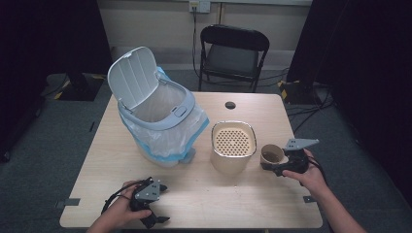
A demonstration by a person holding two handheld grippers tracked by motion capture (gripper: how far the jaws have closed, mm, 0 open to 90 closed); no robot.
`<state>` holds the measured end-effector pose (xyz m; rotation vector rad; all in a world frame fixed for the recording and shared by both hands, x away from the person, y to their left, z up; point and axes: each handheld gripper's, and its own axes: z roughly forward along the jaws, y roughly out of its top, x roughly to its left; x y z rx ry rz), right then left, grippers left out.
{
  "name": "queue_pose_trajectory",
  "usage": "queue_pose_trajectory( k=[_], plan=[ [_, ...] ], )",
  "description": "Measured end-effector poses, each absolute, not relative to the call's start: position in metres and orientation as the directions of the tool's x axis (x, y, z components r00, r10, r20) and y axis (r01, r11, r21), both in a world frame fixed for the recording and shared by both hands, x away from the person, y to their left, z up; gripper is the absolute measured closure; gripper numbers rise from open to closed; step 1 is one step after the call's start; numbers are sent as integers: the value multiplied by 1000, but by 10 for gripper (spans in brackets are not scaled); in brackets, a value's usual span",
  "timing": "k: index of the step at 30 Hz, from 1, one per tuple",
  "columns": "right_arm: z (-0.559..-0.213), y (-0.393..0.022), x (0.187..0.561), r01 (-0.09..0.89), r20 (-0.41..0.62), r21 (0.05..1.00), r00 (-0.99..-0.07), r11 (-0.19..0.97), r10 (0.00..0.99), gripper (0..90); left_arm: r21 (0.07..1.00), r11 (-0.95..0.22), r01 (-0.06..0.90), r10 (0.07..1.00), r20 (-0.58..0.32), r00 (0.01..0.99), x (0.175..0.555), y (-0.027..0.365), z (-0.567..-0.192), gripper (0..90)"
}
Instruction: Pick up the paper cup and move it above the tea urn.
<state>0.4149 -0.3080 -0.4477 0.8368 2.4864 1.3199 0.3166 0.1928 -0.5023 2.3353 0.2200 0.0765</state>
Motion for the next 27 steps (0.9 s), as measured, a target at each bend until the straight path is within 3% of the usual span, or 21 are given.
queue_pose_trajectory(
  k=[27],
  plan=[
    [-423,-305,461,373,43,804,-813,463,580,261,715,-685,136,183,-12,983,317,193,-502,0]
  ],
)
